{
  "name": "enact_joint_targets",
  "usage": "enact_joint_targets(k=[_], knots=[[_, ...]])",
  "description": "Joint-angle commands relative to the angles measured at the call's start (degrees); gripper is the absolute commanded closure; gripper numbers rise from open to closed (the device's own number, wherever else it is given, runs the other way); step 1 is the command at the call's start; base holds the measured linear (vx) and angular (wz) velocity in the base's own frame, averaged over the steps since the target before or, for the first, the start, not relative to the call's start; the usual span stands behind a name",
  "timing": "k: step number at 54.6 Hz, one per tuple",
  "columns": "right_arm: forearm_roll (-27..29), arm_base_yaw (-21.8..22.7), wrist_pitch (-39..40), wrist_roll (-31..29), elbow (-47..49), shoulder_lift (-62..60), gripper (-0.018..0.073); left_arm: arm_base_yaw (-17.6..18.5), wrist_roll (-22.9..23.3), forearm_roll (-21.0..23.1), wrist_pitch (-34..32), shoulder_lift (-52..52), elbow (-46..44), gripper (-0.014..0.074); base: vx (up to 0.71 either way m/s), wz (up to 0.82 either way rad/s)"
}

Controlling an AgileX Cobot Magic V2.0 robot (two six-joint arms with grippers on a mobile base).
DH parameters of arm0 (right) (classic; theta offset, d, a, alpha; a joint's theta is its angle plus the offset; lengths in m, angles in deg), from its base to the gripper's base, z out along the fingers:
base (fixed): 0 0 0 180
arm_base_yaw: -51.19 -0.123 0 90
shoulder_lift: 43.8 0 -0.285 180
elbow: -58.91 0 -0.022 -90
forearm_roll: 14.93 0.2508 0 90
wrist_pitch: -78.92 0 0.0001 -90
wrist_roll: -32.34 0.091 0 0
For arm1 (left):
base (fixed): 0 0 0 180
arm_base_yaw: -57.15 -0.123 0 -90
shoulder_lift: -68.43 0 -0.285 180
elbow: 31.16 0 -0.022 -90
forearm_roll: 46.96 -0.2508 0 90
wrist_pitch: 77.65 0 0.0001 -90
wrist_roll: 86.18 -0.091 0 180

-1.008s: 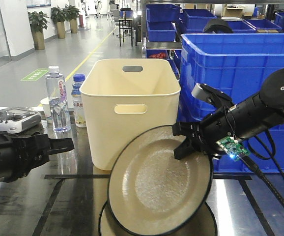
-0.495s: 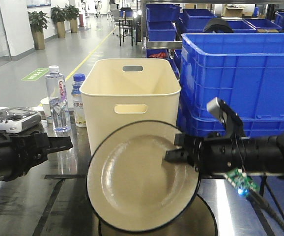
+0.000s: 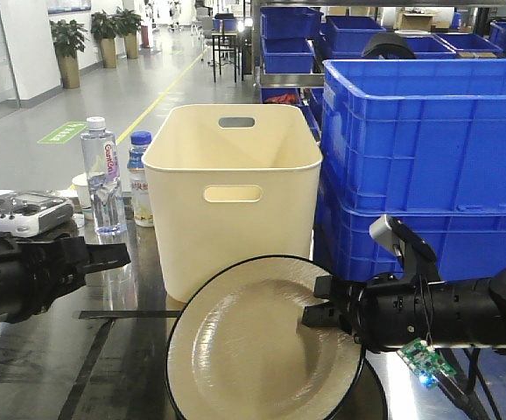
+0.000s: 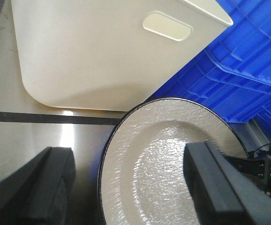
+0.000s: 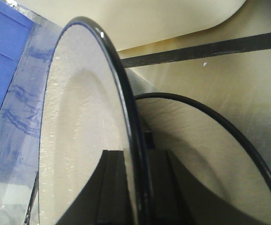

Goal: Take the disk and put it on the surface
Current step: 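Lower the right gripper's plate onto the first plate on the table, then open both grippers and withdraw them from the stacked plates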

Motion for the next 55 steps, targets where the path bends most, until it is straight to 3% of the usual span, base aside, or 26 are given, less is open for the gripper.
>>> enact_joint_targets(k=[1, 20, 30, 40, 49, 55], knots=[[2.9, 0.3, 0.5, -0.4, 1.9, -2.9, 0.0462, 0.0, 0.1, 2.3, -0.9, 1.6, -1.9, 0.0008, 0.00, 0.00], [-2.2, 0.3, -2.5, -0.6, 1.9, -2.9, 0.0061, 0.0, 0.1, 2.3, -0.3, 1.6, -1.9, 0.0008, 0.00, 0.00], [-9.0, 0.3, -2.7, -0.6, 3.1, -3.0, -0.0010, 0.0, 0.1, 2.3, 0.1, 1.6, -1.9, 0.0008, 0.00, 0.00], [-24.0, 0.3, -5.5, 1.7, 10.2, -3.5, -0.0010, 0.0, 0.1, 2.3, 0.1, 1.6, -1.9, 0.0008, 0.00, 0.00], [-41.5, 0.3, -9.8, 11.0, 16.9, -3.6, -0.0010, 0.0, 0.1, 2.3, 0.1, 1.6, -1.9, 0.0008, 0.00, 0.00], [-49.2, 0.3, -13.1, 15.6, 20.4, -3.6, -0.0010, 0.0, 0.1, 2.3, 0.1, 1.6, -1.9, 0.0008, 0.00, 0.00]])
